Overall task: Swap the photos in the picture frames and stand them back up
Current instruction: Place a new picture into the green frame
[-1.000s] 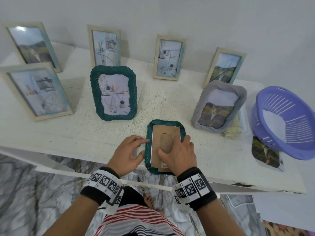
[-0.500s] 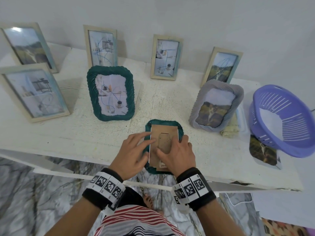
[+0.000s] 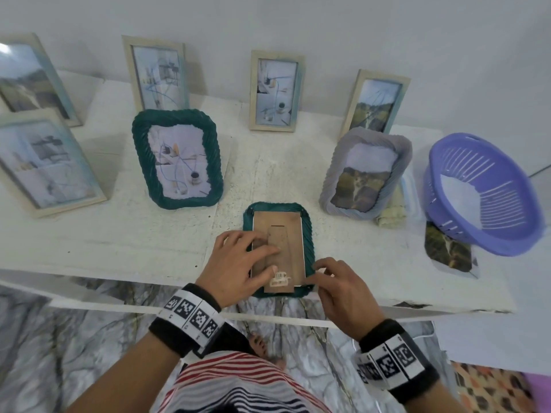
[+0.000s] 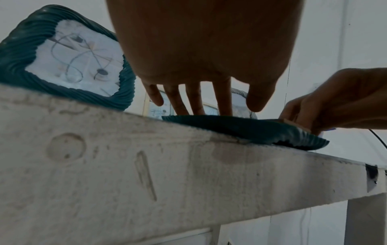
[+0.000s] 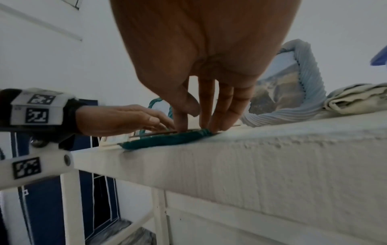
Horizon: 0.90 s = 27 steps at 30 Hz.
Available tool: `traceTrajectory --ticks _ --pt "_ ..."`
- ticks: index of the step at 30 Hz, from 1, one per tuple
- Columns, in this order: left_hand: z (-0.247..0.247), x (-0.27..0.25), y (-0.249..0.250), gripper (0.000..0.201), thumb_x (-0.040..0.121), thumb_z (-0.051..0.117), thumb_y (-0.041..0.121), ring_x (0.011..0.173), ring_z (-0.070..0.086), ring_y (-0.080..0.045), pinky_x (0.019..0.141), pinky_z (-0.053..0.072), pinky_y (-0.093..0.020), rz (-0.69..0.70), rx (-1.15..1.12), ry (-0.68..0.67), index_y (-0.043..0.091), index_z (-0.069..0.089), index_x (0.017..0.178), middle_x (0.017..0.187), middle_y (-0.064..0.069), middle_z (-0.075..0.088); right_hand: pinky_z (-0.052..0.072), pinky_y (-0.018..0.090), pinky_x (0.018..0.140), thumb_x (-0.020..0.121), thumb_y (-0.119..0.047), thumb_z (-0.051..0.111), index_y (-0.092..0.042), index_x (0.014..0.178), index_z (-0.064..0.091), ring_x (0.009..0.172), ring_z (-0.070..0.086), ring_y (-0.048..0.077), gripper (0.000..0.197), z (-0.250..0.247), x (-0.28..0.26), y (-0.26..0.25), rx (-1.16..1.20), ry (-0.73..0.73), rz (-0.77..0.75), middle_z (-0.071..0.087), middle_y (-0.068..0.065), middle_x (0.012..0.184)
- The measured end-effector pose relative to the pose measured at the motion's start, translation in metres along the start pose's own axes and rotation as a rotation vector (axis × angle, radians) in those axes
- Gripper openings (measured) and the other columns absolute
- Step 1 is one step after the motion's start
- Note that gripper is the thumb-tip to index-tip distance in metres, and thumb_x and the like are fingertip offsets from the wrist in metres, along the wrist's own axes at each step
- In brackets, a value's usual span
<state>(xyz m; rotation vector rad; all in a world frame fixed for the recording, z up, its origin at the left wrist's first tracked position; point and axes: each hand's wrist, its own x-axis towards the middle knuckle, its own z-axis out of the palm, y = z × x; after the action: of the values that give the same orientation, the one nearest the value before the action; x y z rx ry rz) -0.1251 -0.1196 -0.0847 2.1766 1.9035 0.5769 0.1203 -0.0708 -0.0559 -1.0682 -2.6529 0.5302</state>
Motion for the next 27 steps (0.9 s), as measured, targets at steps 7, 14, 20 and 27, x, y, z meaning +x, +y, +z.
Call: traceTrajectory --ticks 7,14,20,27 --pt "0.001 0.000 0.001 0.044 0.089 0.042 0.060 0.115 0.046 -0.017 0.100 0.028 -0.037 -0.029 -0.020 -0.019 0.040 0.061 0.123 0.126 0.010 0.054 0.052 0.031 0.068 0.079 -0.006 0.048 -0.015 0.101 0.069 0.087 0.058 0.025 0.032 0.013 -0.017 -0.001 -0.026 0.032 -0.009 0.060 0.012 0.117" --pt "0.005 -0.001 0.011 0.048 0.086 0.047 0.062 0.124 0.040 -0.022 0.102 0.027 -0.039 -0.037 -0.009 -0.002 0.031 0.061 0.121 0.139 0.003 0.047 0.051 0.033 0.068 0.084 -0.013 0.043 -0.016 0.096 0.065 0.086 0.053 0.023 0.025 0.016 -0.011 -0.008 0.010 0.044 0.034 0.053 0.009 0.114" --pt "0.008 0.002 0.017 0.051 0.084 0.047 0.064 0.127 0.041 -0.018 0.103 0.030 -0.040 -0.031 0.040 -0.013 0.027 0.057 0.118 0.144 0.006 0.047 0.044 0.027 0.067 0.086 -0.021 0.061 -0.009 0.083 0.059 0.077 0.051 0.020 0.013 0.026 -0.012 -0.012 0.027 0.243 0.123 0.053 0.005 0.091" --pt "0.009 0.002 0.017 0.051 0.082 0.049 0.066 0.125 0.044 -0.018 0.103 0.033 -0.044 -0.038 0.090 0.000 0.030 0.057 0.117 0.143 0.008 0.049 0.048 0.033 0.055 0.080 -0.014 0.072 -0.010 0.079 0.057 0.066 0.049 0.022 0.015 0.031 -0.010 -0.031 -0.112 0.247 0.245 0.048 0.005 0.078"
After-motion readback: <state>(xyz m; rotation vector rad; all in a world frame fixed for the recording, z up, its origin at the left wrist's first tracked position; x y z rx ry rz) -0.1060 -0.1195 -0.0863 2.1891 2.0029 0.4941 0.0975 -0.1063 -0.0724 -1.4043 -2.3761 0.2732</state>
